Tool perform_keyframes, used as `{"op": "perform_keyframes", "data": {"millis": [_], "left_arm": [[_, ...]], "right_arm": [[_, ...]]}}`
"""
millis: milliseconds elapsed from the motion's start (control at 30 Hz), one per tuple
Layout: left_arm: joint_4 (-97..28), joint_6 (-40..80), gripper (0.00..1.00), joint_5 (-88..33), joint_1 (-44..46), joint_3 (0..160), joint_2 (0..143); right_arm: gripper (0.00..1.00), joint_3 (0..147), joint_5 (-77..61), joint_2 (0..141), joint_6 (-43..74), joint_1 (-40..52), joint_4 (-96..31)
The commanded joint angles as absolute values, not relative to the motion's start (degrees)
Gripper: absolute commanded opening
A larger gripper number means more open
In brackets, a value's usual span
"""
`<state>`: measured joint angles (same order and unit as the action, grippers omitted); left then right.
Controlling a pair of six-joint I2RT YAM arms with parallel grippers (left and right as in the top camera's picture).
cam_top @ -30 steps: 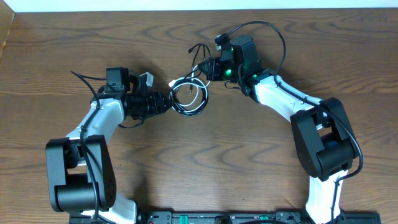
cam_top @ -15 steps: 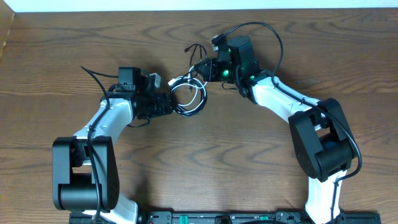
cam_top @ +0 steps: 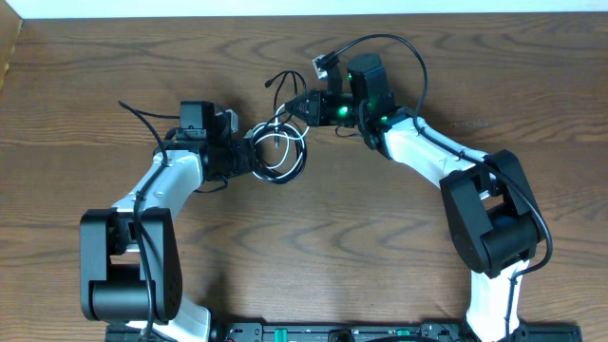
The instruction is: Untangle cables
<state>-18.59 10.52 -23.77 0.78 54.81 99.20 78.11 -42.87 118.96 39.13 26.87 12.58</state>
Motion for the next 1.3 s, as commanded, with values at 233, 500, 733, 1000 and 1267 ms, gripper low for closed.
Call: {"op": "perform_keyframes", "data": {"millis": [233, 500, 733, 1000, 1267], "left_arm": [[-16.93, 13.23, 0.55, -23.53, 0.75, 55.29, 101.12], [-15.57, 13.26, 0.33, -23.53, 1.74, 55.24, 102.67], [-15.31, 13.21, 0.10, -26.44, 2.87, 55.24, 103.04], [-15.27, 6.92, 0.08, -39.44, 2.81, 55.44, 102.96], [-15.51, -3.70, 0.08, -56.88, 2.44, 55.86, 102.96]], "right_arm": [[0.01, 78.63, -46.13, 117.01, 44.16, 27.27, 15.05], [0.01, 78.63, -46.11, 117.01, 45.34, 27.40, 15.07], [0.01, 78.63, -39.18, 117.01, 41.80, 27.42, 11.90], [0.01, 78.63, -22.20, 117.01, 33.30, 27.42, 4.01], [0.04, 78.63, -15.73, 117.01, 25.15, 27.40, 2.96]]}}
